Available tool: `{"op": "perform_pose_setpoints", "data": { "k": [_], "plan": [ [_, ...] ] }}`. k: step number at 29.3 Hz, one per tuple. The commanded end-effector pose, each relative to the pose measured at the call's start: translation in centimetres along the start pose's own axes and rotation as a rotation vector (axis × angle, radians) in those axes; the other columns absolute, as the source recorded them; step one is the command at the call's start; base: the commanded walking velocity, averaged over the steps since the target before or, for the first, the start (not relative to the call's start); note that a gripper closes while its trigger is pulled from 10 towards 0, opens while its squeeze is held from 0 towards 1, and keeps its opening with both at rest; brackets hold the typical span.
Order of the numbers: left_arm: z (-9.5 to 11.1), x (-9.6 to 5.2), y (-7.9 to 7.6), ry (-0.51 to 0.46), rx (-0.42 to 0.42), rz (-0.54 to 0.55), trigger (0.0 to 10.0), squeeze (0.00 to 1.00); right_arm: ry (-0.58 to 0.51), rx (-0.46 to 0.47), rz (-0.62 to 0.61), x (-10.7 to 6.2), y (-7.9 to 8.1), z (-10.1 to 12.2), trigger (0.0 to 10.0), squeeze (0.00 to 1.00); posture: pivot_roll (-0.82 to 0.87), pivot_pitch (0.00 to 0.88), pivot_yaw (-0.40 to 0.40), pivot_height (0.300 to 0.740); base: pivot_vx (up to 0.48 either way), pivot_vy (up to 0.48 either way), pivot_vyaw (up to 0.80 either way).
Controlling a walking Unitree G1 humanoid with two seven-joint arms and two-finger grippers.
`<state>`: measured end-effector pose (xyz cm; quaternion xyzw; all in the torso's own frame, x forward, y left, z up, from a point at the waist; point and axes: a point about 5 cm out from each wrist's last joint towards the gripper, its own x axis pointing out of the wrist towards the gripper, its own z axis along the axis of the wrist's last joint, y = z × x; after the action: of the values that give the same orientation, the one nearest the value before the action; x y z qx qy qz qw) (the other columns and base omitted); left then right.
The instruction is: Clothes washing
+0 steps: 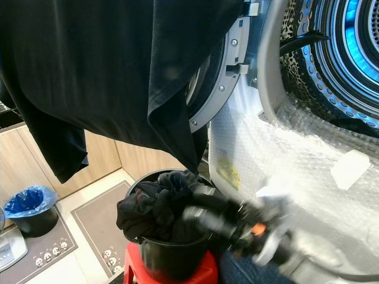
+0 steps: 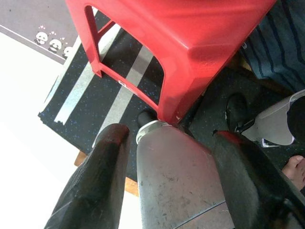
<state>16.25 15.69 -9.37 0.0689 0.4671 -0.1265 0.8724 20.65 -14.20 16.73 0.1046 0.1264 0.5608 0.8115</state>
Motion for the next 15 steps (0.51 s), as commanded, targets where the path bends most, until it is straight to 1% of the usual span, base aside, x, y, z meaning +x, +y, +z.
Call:
{"op": "perform_pose_setpoints", "data": {
  "k": [1,3,6,8,10,11,14,15],
  "plan": [
    [-1.2,-0.2,-0.1,0.043,-0.027,0.002,10.0,0.00,0.052,-0.033,-0.035,0.3,-0.4,-0.8,10.0,0.00,-0.09,0.000,0.007,0.740,0.000,0.000,0.00],
    [-1.2,-0.2,-0.1,0.044,-0.032,0.004,10.0,0.00,0.088,-0.024,-0.095,1.1,-1.4,-1.9,10.0,0.00,-0.08,0.000,0.004,0.740,0.000,0.000,0.00],
    [-1.3,-0.2,-0.2,0.045,-0.035,0.004,10.0,0.00,0.119,-0.042,-0.162,1.8,-2.4,-2.6,10.0,0.00,-0.08,0.000,0.000,0.740,0.000,0.000,0.00],
    [-1.4,-0.2,-0.2,0.046,-0.035,0.005,10.0,0.00,0.119,-0.044,-0.179,1.9,-2.7,-2.7,10.0,0.00,-0.07,0.000,-0.003,0.740,0.000,0.000,0.00],
    [-1.4,-0.3,-0.2,0.047,-0.039,0.007,10.0,0.00,0.128,-0.049,-0.239,2.4,-3.5,-2.9,10.0,0.00,-0.07,0.000,-0.003,0.740,0.000,0.000,0.00],
    [-1.6,-0.3,-0.2,0.051,-0.039,0.008,10.0,0.00,0.134,-0.073,-0.295,3.1,-4.2,-3.1,10.0,0.00,-0.07,0.000,-0.005,0.740,0.000,0.000,0.00],
    [-1.8,-0.4,-0.2,0.054,-0.040,0.009,10.0,0.00,0.127,-0.082,-0.331,3.5,-4.7,-3.1,10.0,0.00,-0.06,0.000,-0.005,0.740,0.000,0.000,0.00],
    [-1.9,-0.4,-0.2,0.057,-0.041,0.009,10.0,0.00,0.115,-0.095,-0.356,3.9,-5.0,-3.0,10.0,0.00,-0.06,0.000,-0.006,0.740,0.000,0.000,0.00]
  ]
}}
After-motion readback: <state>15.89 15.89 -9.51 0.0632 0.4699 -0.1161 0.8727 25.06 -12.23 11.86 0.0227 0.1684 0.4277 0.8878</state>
